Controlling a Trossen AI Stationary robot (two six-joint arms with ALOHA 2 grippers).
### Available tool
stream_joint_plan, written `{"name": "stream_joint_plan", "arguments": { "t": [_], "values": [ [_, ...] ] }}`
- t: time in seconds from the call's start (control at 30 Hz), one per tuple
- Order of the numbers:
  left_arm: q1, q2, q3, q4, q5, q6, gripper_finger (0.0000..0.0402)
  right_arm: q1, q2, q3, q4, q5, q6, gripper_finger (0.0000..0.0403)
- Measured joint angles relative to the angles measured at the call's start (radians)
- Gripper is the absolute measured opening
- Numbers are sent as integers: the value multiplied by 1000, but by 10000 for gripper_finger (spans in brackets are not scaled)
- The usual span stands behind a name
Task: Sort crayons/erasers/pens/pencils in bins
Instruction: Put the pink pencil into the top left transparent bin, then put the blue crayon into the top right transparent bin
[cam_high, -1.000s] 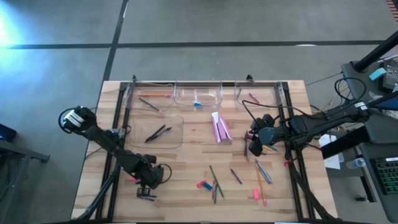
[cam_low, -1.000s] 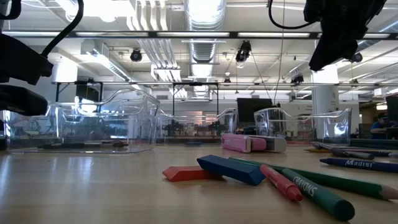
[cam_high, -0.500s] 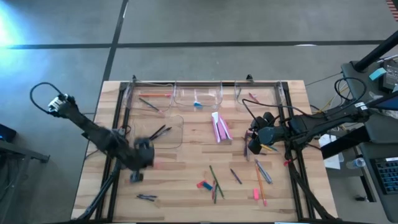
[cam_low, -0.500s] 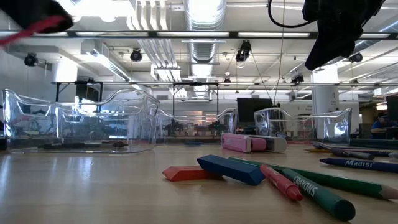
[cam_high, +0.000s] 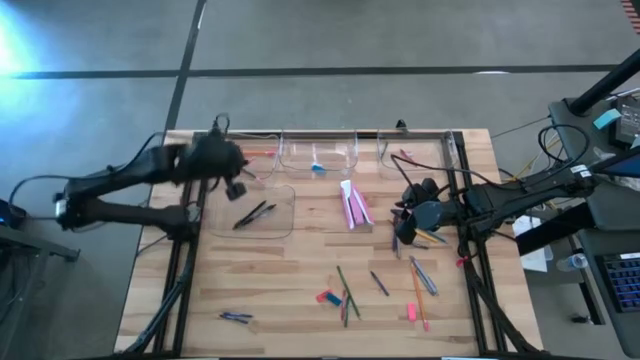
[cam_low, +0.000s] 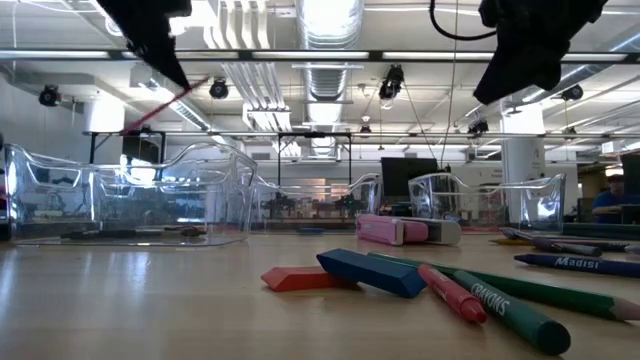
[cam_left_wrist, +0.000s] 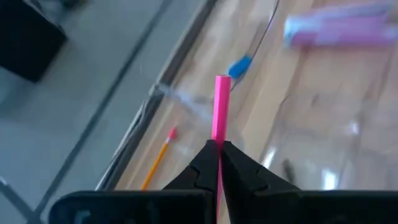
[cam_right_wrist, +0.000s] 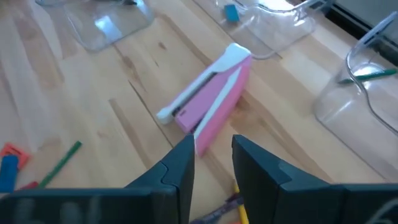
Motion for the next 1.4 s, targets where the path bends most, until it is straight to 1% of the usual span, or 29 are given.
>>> {"name": "stream_joint_plan", "arguments": {
  "t": [0.07,0.13,0.2,0.27,0.33,0.4,0.47,0.57,0.7,0.77,0.8,0.87,0.9,0.97,1.03,1.13,1.2,1.3,1.37,1.4],
  "values": [
    [140,54,10,-1,92,107,2,0,0,0,8,0,4,98],
    [240,118,25,4,129,193,2,0,0,0,7,-1,17,100],
    [304,182,32,0,132,273,2,0,0,0,7,-3,35,101],
    [337,244,38,1,134,329,2,0,0,0,6,-4,49,102],
    [352,296,41,-1,146,350,2,0,0,0,6,-5,56,101],
    [362,333,45,0,190,351,1,0,0,0,6,-8,57,99],
    [367,356,53,0,231,352,1,0,0,0,6,-11,57,97],
    [366,376,75,-10,244,350,11,0,0,0,6,-11,57,95],
    [366,366,149,-89,247,346,56,0,0,0,4,-11,54,98],
    [357,346,207,-151,266,309,83,0,0,0,1,-8,47,100],
    [346,332,239,-178,295,282,97,0,0,0,2,-4,41,101],
    [315,289,290,-219,397,238,120,0,0,0,2,-2,24,102],
    [287,267,308,-243,438,229,129,0,0,0,2,-2,20,102],
    [191,218,325,-296,453,220,139,0,0,0,2,0,11,100],
    [43,179,322,-355,445,174,142,0,0,0,2,0,10,97],
    [-222,145,297,-385,413,0,143,0,0,0,2,0,10,94],
    [-423,146,289,-379,347,-151,143,0,0,0,2,0,4,93],
    [-716,196,283,-359,210,-332,143,0,4,0,2,0,-4,94],
    [-880,259,281,-357,117,-417,143,0,4,0,2,0,-8,97],
    [-944,294,281,-357,92,-452,143,0,4,0,3,1,-9,98]
  ]
}}
